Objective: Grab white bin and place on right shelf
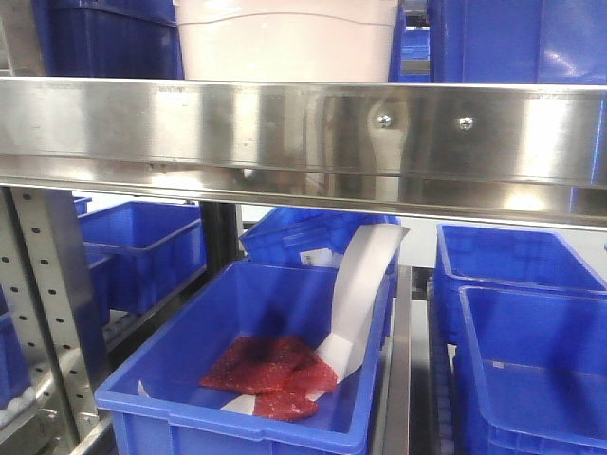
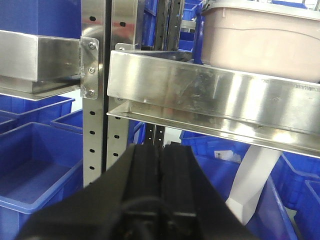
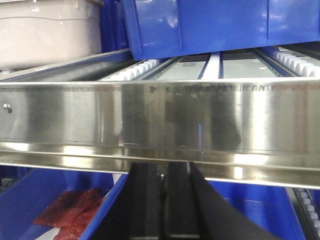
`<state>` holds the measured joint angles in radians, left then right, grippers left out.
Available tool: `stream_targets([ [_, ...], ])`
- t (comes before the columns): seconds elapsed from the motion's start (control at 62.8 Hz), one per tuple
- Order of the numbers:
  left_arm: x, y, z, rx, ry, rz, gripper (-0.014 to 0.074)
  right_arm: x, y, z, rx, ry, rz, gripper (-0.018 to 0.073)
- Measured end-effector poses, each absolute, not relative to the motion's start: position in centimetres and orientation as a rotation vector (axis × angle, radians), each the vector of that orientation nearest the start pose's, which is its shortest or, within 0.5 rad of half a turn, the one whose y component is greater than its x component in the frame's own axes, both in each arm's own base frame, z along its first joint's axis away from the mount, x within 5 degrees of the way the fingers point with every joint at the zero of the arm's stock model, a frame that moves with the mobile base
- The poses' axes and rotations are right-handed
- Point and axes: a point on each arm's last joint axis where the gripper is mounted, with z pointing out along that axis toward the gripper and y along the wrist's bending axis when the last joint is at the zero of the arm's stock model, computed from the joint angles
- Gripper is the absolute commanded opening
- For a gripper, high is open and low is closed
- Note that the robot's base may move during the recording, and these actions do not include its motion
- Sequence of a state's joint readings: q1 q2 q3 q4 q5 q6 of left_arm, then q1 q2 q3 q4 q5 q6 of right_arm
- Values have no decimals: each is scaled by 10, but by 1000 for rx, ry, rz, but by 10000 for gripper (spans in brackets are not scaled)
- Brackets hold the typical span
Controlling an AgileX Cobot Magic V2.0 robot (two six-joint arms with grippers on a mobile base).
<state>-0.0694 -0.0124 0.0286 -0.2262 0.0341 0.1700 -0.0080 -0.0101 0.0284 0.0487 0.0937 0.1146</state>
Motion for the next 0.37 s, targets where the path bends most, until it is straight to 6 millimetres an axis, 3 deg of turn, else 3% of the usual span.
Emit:
stream_targets([
  [0.366, 56, -5, 201, 16, 1534, -106, -118, 57, 0, 196, 133, 1591, 124, 66],
])
